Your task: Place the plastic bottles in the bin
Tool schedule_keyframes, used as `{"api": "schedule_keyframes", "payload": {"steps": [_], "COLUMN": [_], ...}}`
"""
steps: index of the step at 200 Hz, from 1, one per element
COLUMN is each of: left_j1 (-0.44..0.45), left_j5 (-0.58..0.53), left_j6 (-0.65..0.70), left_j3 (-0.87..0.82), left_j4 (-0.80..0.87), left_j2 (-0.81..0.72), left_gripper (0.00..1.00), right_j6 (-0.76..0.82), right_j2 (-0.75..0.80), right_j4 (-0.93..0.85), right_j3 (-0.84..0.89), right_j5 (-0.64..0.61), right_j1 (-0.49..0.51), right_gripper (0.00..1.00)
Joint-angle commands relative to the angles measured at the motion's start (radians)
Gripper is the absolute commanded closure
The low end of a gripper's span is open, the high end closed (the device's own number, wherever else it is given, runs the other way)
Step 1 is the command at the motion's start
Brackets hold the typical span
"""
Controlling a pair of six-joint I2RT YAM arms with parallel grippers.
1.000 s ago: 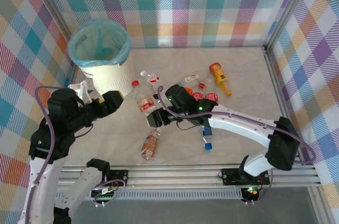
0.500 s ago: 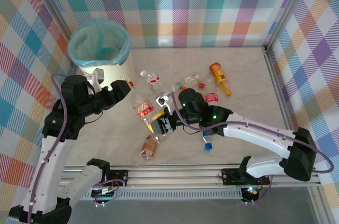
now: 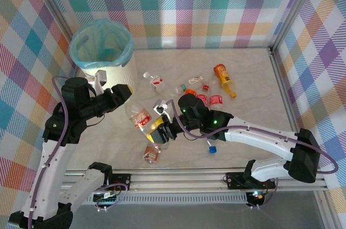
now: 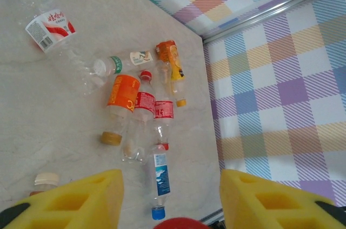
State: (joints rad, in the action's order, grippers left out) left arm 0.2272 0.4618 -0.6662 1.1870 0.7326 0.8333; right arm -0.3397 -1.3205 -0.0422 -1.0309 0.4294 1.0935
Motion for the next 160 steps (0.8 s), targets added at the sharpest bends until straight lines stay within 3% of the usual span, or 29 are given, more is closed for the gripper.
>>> {"api": "schedule_keyframes", "payload": {"steps": [1,51,78,123,160], "left_j1": [0.009,0.009,0.009,0.009,0.006], "left_j5": [0.001,-0.020,-0.078,-0.361,-0.552], "left_j6": [0.012,0.017,0.041,0.207,0.308], "left_j3": [0.000,0.035,0.132,0.521,0.833], "left_j4": [0.008,0.021,0.033,0.144,0.139], "left_j2": [-0.019,-0.018,0.007,0.182,0.372], "left_gripper": [0.58,0.85,1.00,1.00,1.00], "right_j6": [0.029,0.029,0.035,0.137,0.171], "right_j2": [-0.005,0.000,-0.005,-0.049,-0.127], "right_j4": [0.038,-0.005,-0.067,-0.227,-0.253], "right_j3": [-0.041,-0.071,-0.134,-0.374,-0.551], "right_j5": [0.016,-0.038,-0.103,-0.329,-0.552], "right_j1": [0.008,0.013,0.013,0.013,0.013], "right_gripper": [0.48,0.43,0.25,0.06,0.00]}}
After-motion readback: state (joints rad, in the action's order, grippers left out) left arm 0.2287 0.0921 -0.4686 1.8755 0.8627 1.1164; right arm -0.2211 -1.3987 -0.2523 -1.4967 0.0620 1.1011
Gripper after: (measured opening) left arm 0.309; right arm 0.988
